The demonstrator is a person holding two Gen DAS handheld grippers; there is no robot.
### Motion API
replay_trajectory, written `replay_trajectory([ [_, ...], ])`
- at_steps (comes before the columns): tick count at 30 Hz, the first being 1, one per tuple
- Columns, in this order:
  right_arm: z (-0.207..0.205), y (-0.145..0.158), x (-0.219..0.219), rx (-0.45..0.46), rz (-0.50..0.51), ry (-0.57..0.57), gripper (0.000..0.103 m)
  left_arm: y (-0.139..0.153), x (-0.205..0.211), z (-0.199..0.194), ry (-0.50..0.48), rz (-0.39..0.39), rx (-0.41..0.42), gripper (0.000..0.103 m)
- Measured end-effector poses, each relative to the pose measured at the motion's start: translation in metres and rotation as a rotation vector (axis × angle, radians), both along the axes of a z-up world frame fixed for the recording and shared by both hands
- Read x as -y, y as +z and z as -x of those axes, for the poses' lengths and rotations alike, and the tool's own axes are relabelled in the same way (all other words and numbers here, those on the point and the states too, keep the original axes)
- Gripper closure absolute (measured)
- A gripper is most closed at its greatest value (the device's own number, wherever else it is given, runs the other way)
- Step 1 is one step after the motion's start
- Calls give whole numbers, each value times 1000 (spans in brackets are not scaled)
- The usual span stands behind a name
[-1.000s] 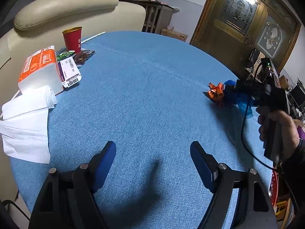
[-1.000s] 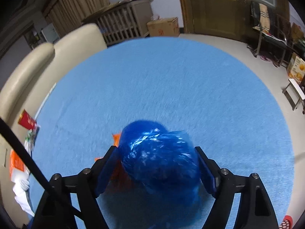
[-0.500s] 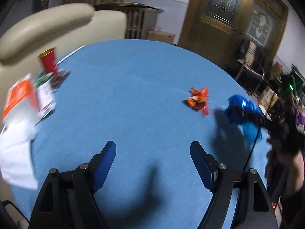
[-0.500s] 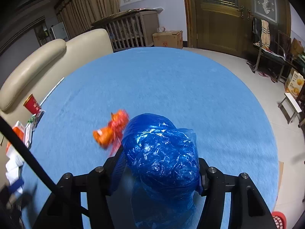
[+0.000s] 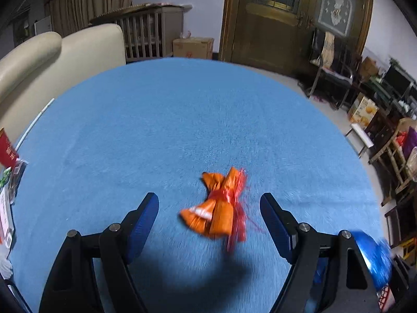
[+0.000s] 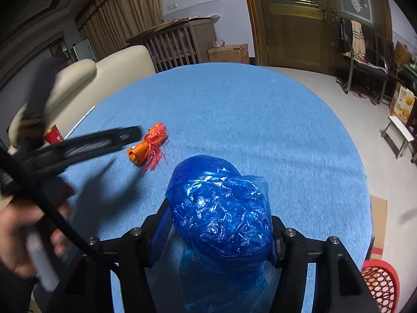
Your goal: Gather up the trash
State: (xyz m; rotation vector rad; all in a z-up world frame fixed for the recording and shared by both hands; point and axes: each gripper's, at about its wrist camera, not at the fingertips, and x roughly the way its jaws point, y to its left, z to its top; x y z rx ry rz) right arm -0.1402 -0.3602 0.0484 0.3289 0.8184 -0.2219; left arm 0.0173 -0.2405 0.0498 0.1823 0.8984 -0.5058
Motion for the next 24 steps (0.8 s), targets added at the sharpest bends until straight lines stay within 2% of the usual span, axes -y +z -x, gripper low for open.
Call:
replay_trajectory([
  [3,3,-2,3,5,-20,-5,40,-13,12,-10,9,-60,-35,23],
  [4,3,-3,4,6,-27,-5,40,-16,13,-11,10,-75,-45,35],
  [5,3,-3,4,6,-32,-5,40,-19,13,-12,20,-89,-57,58],
  [6,3,-4,4,7,-35,-5,40,-24,10,-12,26,-98,-87,59],
  [8,6,-3,5,11,-38,-4,40,-22,4,-8,43,-108,-70,69],
  [15,17,5,1,34,-35,11,40,-12,-33,21,90,-124,-51,71],
  [24,40,16,-33,54,-21,57,40,-3,-89,73,135,-101,-12,74],
])
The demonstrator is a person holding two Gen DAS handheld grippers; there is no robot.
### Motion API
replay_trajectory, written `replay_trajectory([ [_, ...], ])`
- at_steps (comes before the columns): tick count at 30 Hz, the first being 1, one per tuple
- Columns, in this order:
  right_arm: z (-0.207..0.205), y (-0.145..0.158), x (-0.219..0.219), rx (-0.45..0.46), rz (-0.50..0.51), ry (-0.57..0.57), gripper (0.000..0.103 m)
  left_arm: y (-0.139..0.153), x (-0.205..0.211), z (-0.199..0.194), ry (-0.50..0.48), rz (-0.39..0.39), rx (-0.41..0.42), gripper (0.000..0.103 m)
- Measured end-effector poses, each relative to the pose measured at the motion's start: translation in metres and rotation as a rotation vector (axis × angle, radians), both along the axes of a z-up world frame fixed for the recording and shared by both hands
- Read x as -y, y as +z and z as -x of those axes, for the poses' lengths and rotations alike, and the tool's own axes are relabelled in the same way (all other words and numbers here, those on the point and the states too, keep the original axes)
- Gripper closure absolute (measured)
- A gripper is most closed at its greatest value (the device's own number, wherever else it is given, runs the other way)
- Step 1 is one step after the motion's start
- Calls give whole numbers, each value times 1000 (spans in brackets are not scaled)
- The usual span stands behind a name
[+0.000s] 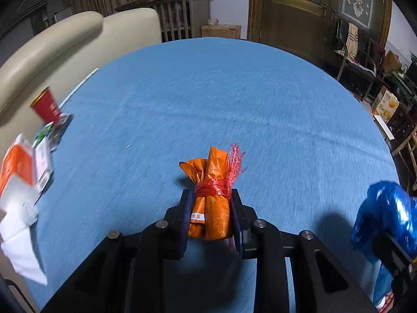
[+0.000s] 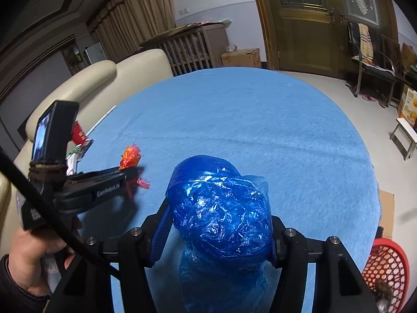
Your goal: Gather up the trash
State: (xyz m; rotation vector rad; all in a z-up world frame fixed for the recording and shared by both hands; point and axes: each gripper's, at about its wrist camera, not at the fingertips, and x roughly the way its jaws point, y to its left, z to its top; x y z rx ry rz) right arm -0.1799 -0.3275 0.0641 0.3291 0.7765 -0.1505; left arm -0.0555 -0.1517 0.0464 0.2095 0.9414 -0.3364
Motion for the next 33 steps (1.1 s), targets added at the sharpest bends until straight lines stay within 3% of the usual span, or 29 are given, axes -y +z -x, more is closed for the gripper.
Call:
replay_trajectory([
  [16,46,0,-58,1,19,64,40,-12,-85,85,122,46,-9,74],
  [33,60,3,-62,19,11,66,40,5,-74,115,97,35,42,74],
])
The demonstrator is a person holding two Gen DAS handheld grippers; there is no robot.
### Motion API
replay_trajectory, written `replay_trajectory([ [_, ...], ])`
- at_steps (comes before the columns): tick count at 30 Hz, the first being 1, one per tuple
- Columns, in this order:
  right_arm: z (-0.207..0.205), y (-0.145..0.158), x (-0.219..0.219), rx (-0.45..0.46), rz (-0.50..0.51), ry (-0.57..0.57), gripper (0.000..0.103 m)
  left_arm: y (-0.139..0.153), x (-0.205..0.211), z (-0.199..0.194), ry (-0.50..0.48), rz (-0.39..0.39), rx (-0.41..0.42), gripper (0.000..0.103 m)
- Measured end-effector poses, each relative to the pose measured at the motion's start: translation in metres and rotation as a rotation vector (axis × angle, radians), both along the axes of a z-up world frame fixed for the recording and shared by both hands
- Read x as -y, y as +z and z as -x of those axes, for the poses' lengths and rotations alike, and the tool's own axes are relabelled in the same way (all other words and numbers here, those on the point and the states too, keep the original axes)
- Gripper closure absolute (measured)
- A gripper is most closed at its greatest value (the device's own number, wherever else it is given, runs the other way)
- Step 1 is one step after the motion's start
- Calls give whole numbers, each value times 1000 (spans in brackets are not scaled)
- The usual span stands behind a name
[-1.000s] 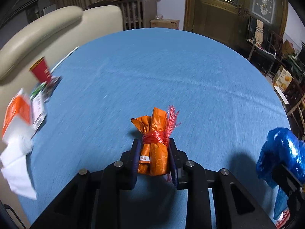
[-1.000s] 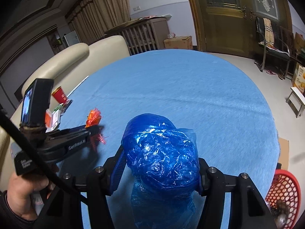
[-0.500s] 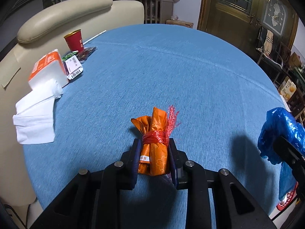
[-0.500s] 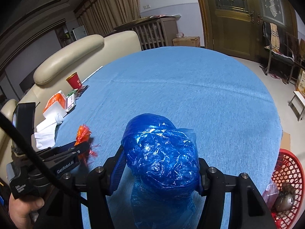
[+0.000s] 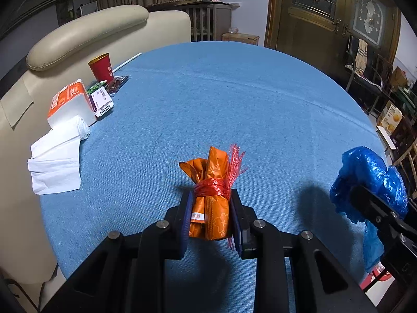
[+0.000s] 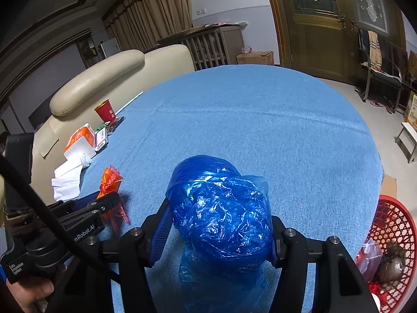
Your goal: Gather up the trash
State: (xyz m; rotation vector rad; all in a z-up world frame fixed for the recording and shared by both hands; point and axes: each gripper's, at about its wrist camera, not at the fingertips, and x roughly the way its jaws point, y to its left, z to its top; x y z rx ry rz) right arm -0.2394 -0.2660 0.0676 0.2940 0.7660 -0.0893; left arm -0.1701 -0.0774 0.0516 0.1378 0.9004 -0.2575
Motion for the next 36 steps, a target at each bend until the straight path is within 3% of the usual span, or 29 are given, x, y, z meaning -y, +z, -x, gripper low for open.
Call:
replay_trajectory([
  [36,12,6,-1,24,6,-6,40,13,-5,12,22,21,36,74],
])
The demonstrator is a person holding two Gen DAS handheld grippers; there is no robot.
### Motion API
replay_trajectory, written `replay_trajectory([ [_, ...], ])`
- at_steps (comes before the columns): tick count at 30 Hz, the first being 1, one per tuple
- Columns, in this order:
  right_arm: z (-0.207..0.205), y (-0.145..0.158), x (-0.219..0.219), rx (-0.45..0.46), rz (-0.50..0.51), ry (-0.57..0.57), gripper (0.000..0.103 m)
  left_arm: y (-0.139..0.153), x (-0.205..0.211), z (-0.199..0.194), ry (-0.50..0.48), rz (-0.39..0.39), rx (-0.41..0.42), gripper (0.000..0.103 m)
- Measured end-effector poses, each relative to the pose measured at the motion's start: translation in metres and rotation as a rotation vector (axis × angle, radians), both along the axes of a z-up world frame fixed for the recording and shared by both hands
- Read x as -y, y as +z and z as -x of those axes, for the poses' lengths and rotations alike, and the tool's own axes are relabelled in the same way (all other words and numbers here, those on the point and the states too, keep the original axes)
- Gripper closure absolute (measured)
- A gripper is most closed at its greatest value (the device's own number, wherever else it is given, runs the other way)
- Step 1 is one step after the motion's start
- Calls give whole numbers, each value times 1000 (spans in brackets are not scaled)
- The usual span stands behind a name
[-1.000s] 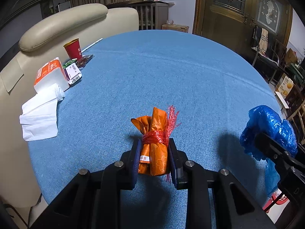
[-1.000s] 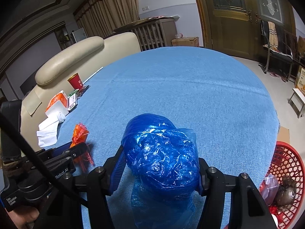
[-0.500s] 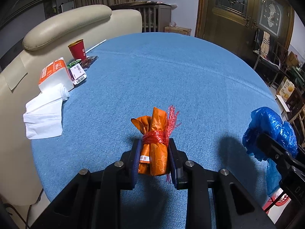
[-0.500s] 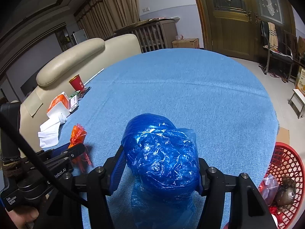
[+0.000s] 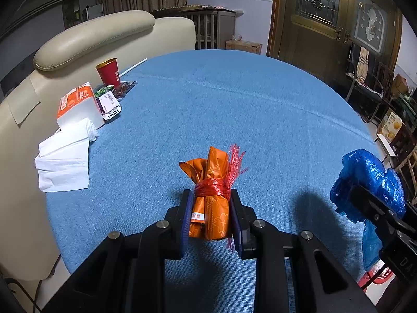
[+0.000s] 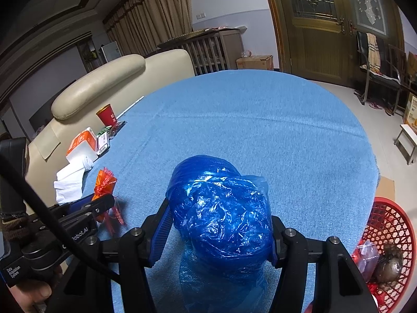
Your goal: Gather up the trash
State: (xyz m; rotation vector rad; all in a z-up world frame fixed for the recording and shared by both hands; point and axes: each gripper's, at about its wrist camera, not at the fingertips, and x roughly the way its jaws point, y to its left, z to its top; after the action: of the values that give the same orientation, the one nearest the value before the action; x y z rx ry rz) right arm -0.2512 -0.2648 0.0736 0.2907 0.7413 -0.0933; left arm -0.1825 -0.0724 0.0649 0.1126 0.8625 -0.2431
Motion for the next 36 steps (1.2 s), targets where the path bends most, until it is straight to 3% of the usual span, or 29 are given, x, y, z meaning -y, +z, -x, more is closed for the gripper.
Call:
replay_trajectory([
  [36,7,5,5,26,10,-44,40,5,16,6,-56,-13,22,74],
])
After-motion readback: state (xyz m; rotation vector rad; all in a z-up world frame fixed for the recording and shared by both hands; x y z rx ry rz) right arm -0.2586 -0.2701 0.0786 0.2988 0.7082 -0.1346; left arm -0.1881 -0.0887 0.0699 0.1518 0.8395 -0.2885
